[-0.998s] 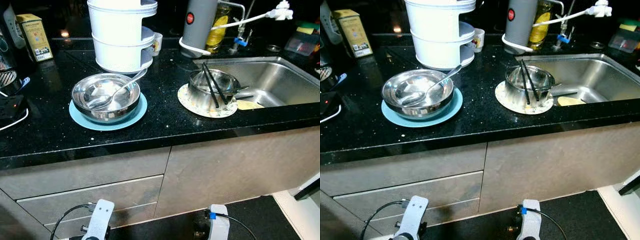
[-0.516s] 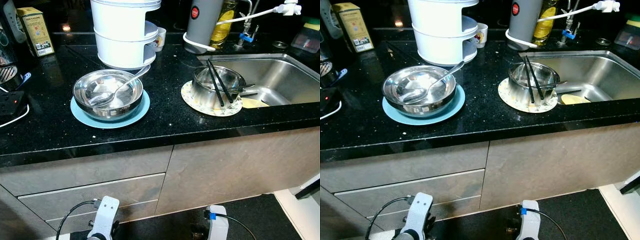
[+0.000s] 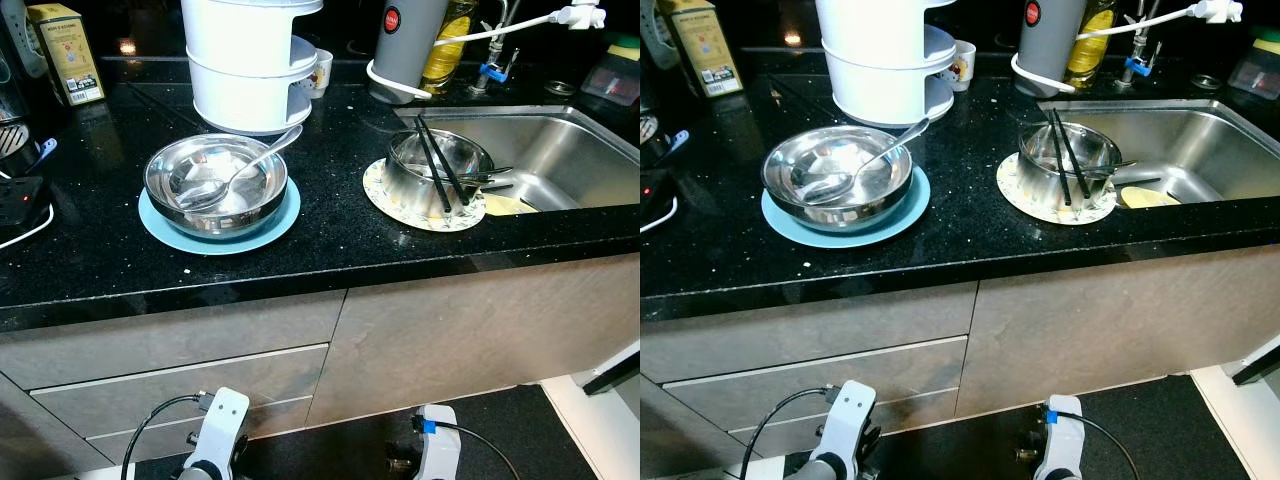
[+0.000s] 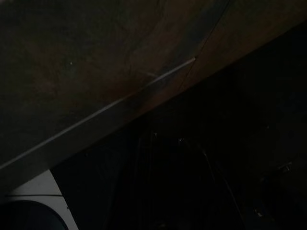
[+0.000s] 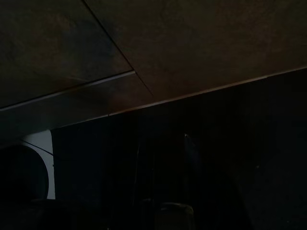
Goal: Kitchen organization
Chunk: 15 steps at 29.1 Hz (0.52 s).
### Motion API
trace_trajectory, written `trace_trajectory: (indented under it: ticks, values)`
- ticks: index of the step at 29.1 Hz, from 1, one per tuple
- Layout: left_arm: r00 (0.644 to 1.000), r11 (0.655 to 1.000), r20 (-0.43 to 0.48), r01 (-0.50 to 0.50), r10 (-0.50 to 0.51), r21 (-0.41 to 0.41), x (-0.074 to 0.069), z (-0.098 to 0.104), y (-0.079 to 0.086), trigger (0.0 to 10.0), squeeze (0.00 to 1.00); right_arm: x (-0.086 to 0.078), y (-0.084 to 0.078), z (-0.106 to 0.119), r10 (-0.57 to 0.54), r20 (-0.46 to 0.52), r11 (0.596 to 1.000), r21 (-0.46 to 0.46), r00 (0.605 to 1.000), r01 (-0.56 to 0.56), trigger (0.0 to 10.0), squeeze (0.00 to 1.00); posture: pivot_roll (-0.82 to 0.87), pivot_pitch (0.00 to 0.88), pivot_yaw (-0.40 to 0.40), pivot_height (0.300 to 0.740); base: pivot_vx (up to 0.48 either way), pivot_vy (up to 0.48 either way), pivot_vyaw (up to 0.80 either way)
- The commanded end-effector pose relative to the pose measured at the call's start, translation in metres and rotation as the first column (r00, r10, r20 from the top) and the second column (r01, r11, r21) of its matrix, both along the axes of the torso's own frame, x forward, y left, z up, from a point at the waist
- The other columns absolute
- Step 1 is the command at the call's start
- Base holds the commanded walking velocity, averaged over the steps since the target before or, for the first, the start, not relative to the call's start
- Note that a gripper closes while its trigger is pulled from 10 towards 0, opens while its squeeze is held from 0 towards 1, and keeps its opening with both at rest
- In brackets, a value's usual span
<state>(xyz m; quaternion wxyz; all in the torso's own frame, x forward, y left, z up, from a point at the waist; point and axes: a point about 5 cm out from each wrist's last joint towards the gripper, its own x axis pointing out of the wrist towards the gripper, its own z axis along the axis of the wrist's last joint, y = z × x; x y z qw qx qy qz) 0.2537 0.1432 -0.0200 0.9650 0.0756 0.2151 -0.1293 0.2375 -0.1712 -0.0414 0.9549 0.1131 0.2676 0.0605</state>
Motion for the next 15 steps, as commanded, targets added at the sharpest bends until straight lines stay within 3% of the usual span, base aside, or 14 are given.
trace_trajectory:
  ticks: [1, 12, 15]
  values:
    - [1.0, 1.0, -0.023, -0.003, 0.003, -0.022, -0.0051, -0.0046, -0.0031, 10.0, 0.0, -0.0069, -0.004, -0.0047, -0.023, -0.023, 1.0, -0.002, 0.999, 0.023, 10.0, 0.0, -0.05, 0.219, -0.1, 0.74, 0.0, 0.0, 0.0]
    - [0.999, 0.999, -0.024, 0.029, -0.03, -0.024, -0.0011, -0.0025, -0.0068, 10.0, 0.0, -0.0074, -0.0065, -0.0053, -0.056, -0.028, 0.998, -0.018, 0.998, 0.055, 10.0, 0.0, -0.07, 0.215, -0.088, 0.74, 0.0, 0.0, 0.0]
    - [0.998, 1.0, -0.058, -0.009, 0.008, -0.021, -0.0023, -0.0059, -0.0008, 10.0, 0.0, -0.0081, -0.006, -0.0059, -0.07, -0.029, 0.997, -0.01, 0.997, 0.07, 10.0, 0.0, -0.07, 0.216, -0.077, 0.74, 0.0, 0.0, 0.0]
